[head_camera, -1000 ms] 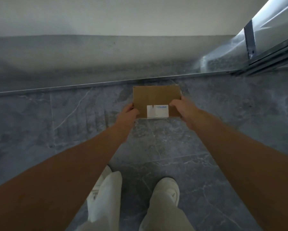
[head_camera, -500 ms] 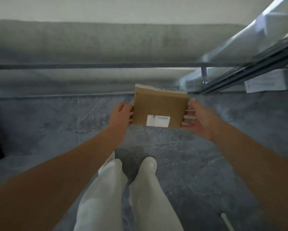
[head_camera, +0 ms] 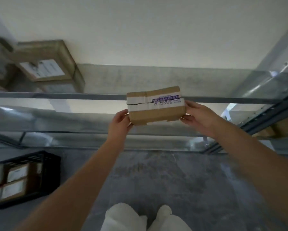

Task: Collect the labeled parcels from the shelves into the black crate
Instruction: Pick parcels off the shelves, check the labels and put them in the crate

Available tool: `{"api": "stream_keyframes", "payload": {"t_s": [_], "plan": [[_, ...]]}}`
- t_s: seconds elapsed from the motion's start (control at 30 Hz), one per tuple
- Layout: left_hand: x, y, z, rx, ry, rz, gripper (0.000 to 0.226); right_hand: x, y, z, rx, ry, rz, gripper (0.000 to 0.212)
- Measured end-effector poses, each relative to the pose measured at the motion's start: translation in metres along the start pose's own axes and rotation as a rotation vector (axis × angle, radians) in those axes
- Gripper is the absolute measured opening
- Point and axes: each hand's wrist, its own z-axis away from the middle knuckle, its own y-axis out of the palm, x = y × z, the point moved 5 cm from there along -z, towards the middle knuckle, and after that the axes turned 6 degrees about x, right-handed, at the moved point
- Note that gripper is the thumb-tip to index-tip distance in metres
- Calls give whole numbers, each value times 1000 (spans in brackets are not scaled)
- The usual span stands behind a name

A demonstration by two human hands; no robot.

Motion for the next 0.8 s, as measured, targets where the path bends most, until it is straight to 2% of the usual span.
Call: {"api": "stream_keyframes", "payload": {"t_s": [0.13,0.23,0.3,0.43,0.57,0.7,0.8], "plan": [[-55,-27,20,27,140,-34,28,54,35,21,56,-98,83,41],[-76,-65,37,-5,167,37,26,77,78,29,75,-103,192,50],[-88,-100,51,-46,146,166,22,83,116,26,74,-78,201,46],[-104,-193,77,-176,147,306,14,85,219,11,151,-36,220,19],[-118,-287,105,-325,193,265,33,77,328,-4,291,-44,301,26],[-124,-367,142,-373,285,242,24,57,420,-13,434,-44,352,29],[-120,-416,167,-394,284,181,26,40,473,-16,483,-61,469,38]]}}
